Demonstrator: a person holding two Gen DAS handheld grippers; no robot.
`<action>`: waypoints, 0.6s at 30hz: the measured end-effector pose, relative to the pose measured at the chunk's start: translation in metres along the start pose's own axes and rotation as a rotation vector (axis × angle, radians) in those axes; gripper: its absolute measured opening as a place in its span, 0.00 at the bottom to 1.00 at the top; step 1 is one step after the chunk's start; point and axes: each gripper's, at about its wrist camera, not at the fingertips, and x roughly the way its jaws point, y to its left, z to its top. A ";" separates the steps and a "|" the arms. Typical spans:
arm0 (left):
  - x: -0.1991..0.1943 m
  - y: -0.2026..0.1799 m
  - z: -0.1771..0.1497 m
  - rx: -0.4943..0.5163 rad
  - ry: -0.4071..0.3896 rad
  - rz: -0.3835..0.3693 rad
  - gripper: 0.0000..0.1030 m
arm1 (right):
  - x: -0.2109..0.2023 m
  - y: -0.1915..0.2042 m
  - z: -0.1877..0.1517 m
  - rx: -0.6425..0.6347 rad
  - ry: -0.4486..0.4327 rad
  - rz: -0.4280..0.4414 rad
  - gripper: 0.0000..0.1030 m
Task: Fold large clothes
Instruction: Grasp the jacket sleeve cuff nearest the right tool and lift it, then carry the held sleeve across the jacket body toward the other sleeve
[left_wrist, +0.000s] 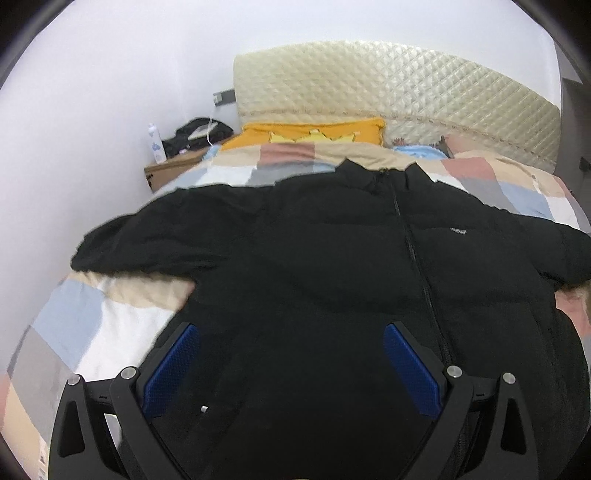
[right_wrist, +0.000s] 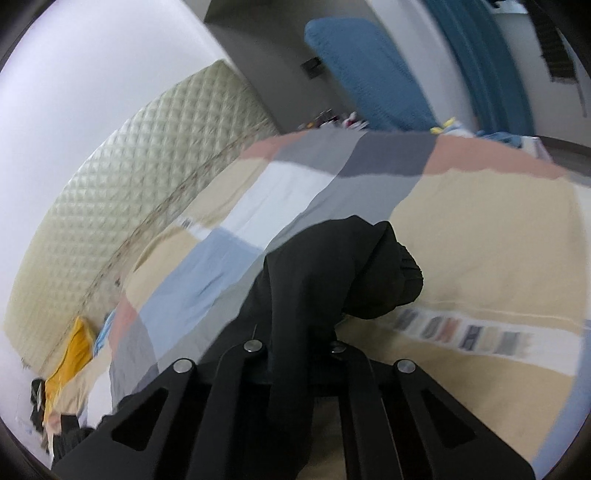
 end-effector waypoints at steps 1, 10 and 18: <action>-0.002 0.002 0.000 -0.005 -0.002 0.000 0.98 | -0.004 0.002 0.003 -0.002 -0.006 -0.006 0.05; -0.020 0.017 -0.004 -0.022 0.010 -0.068 0.98 | -0.069 0.061 0.047 -0.119 -0.065 0.020 0.05; -0.040 0.022 -0.017 -0.015 -0.024 -0.130 0.98 | -0.150 0.157 0.063 -0.255 -0.157 0.045 0.06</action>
